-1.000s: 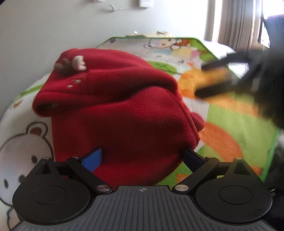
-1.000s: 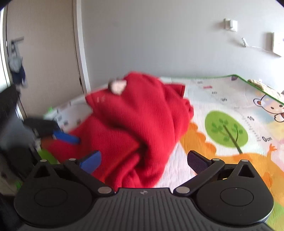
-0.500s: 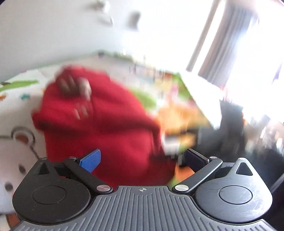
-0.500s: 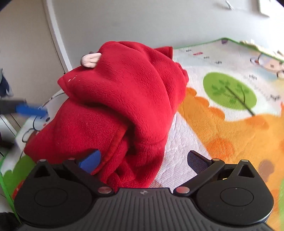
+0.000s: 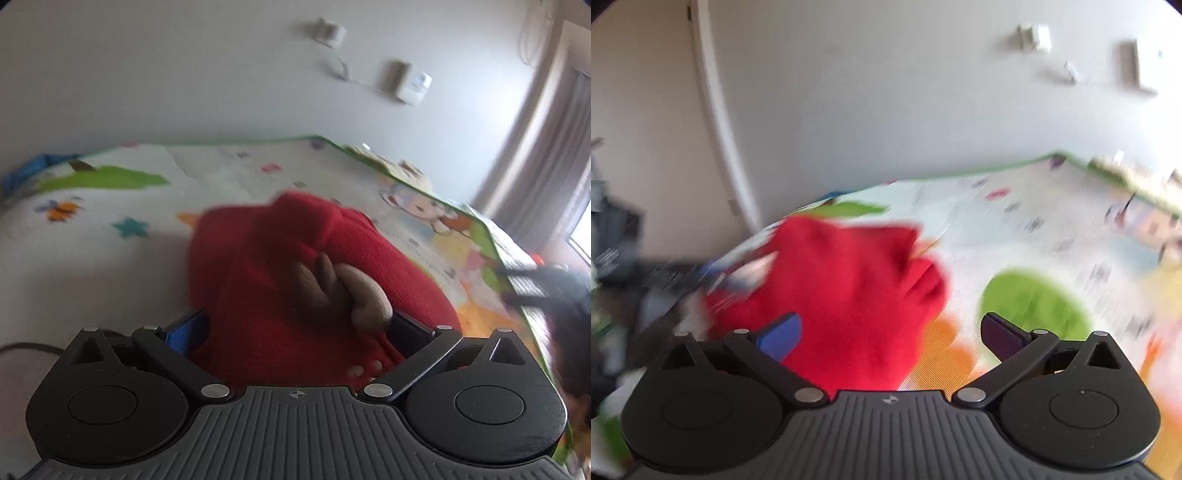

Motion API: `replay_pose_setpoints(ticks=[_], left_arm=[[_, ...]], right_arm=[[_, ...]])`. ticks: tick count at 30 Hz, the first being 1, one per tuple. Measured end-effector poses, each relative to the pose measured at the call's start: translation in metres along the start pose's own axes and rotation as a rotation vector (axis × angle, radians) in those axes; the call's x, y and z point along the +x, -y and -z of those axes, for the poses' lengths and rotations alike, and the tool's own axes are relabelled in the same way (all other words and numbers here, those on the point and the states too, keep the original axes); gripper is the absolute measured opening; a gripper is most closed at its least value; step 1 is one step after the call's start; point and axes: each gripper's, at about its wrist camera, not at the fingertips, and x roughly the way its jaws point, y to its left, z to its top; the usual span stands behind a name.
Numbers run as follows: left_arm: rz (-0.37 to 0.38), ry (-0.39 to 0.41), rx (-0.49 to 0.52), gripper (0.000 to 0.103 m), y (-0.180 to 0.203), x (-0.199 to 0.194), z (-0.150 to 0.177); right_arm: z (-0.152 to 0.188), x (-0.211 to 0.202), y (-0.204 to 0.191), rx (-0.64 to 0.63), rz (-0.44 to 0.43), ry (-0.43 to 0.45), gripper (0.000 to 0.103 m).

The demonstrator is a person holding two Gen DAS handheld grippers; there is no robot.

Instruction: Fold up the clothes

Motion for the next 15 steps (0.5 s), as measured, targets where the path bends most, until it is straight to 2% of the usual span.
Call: replay_pose_setpoints(ticks=[3,5,7,11,12,15], left_arm=[[-0.015,-0.011,0.089,0.103,0.014,0.001,0.011],[-0.018,-0.019,0.098,0.103,0.014,-0.001,0.014],[-0.015,-0.023,0.086,0.103,0.01,-0.003,0.015],[-0.01,-0.03,0.075,0.103,0.004,-0.005,0.018],[-0.008,-0.032,0.07,0.103,0.003,-0.004,0.019],[-0.002,-0.034,0.056,0.103,0.0,-0.001,0.019]], right_arm=[[-0.033,0.05,0.015,0.044,0.084,0.0,0.103],[-0.05,0.087,0.025,0.099,0.101,-0.021,0.103],[-0.058,0.124,0.028,0.094,0.139,-0.084,0.103],[-0.043,0.19,0.022,-0.047,0.319,-0.246,0.103],[-0.037,0.199,0.021,-0.059,0.337,-0.256,0.103],[-0.028,0.199,0.027,0.027,0.331,-0.219,0.103]])
